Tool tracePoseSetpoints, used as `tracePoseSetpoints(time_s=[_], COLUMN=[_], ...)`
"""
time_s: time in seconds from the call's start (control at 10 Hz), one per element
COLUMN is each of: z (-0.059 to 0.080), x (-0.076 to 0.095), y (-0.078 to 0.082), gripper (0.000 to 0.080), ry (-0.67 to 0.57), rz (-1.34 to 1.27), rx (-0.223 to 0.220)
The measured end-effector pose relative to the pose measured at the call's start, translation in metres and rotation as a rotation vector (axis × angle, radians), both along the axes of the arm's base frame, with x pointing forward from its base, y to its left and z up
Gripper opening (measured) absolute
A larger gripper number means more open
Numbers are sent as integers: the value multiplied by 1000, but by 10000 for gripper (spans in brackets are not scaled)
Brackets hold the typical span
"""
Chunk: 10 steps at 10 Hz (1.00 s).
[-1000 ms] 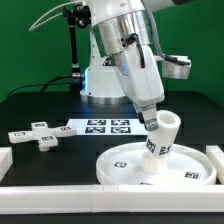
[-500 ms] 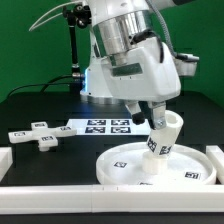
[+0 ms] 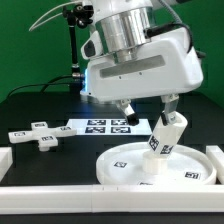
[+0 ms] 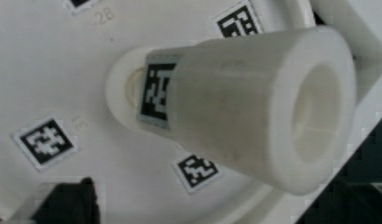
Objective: Assemble round table
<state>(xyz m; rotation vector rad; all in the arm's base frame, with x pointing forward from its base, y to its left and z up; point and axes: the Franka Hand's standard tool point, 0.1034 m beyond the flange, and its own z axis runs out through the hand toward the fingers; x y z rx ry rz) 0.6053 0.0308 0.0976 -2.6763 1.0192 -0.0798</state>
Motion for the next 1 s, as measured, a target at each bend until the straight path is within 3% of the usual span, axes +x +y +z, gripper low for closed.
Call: tracePoseSetpoints(time_s=[0.3, 0.5, 0.7, 1.0], z=[11, 16, 15, 12], x=[10, 12, 12, 12], y=[6, 20, 16, 13], gripper=[649, 649, 649, 649], ry=[-38, -62, -93, -178], rz=[182, 272, 400, 758], rx=[-35, -53, -74, -155])
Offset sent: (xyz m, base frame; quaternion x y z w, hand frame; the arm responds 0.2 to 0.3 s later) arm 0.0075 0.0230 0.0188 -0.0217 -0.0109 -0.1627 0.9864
